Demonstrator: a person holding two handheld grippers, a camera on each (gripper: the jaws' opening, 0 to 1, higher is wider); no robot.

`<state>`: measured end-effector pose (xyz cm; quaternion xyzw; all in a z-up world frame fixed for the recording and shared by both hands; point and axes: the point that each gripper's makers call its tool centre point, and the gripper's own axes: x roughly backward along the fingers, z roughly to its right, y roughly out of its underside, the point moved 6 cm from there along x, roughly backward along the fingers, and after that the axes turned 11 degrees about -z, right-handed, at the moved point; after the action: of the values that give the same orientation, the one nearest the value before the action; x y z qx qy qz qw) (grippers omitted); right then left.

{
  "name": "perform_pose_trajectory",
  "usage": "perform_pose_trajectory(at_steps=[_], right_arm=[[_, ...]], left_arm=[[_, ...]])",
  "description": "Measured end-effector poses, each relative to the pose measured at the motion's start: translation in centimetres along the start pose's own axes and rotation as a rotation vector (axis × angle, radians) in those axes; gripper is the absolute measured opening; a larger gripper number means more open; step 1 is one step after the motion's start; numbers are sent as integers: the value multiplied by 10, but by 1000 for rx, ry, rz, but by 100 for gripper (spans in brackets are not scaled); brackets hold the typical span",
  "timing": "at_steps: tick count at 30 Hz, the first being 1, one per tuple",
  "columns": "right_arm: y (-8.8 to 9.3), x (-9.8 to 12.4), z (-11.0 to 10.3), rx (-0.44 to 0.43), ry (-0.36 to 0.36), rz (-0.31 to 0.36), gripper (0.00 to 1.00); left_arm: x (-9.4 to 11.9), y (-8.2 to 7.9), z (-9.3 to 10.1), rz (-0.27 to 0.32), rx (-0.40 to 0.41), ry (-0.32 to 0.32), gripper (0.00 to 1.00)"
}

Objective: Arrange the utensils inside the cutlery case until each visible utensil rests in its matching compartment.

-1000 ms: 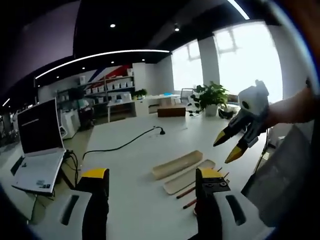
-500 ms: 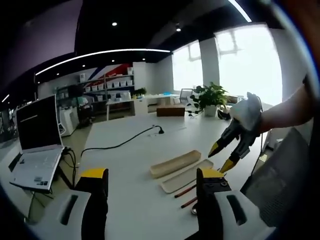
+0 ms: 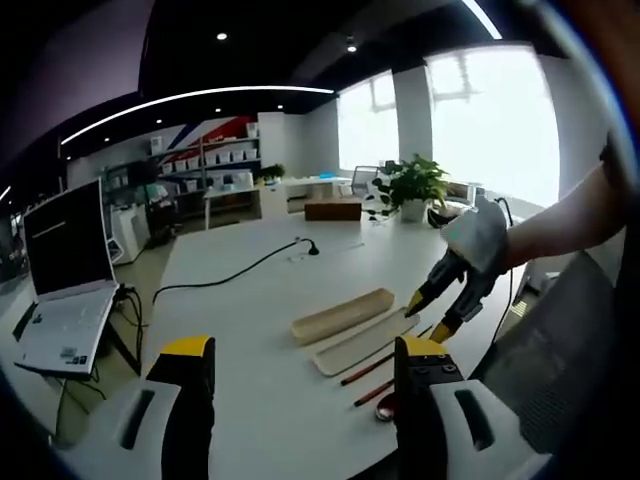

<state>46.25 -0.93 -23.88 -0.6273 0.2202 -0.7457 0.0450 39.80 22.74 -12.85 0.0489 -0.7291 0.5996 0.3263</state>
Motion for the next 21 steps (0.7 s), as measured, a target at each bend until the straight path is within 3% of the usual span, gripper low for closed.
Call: perform_pose_trajectory(at_steps=[21], right_arm=[[0, -44, -13, 77, -107, -111, 22]], left_arm=[[0, 1, 0, -11, -2, -3, 74]])
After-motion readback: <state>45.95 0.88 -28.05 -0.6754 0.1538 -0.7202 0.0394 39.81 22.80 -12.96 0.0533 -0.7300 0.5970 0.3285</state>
